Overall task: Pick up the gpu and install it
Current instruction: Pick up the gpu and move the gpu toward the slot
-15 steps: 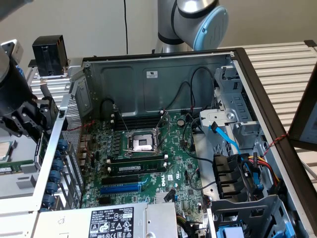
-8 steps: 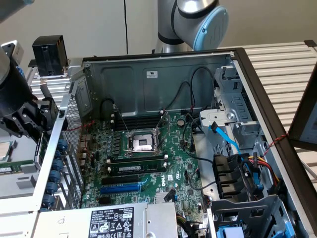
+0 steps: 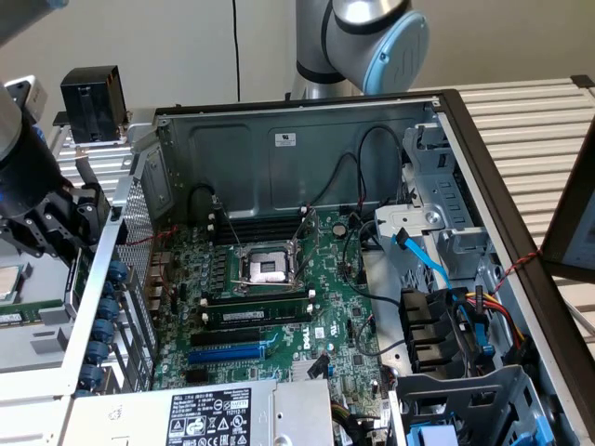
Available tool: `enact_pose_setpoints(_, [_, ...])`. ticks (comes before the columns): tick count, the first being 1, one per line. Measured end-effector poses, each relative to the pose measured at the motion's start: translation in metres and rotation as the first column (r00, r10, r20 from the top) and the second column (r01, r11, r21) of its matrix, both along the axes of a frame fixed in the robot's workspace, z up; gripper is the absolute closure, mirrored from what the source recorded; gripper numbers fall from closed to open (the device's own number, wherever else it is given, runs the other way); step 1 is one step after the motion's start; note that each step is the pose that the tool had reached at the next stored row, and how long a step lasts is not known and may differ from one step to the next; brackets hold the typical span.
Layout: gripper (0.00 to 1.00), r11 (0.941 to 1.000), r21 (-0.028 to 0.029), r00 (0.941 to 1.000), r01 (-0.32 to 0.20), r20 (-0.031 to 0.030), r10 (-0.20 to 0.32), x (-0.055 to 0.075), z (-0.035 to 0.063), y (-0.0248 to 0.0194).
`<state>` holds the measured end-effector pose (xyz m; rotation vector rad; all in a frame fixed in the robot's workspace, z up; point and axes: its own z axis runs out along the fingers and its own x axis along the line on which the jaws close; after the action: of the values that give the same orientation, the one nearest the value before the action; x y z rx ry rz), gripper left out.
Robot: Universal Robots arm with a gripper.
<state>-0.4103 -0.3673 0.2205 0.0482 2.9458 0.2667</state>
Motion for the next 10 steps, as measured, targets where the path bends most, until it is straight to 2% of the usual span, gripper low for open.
enact_pose_setpoints(3, [0.59, 1.0, 0.0, 1.0, 0.0, -0.0092, 0.0, 0.0014, 0.0, 0.0])
enact_pose_setpoints(4, [0.59, 1.0, -0.0001, 0.9999, 0.0, -0.0157, 0.0, 0.0018, 0.0, 0.0])
enact_pose_setpoints(7, [0.59, 1.0, 0.0, 0.9991, 0.0, -0.0426, 0.0, 0.0038, 0.0, -0.0001])
enact_pose_setpoints(10, [0.59, 1.0, 0.0, 0.9982, 0.0, -0.0598, 0.0, 0.0069, 0.0, -0.0001])
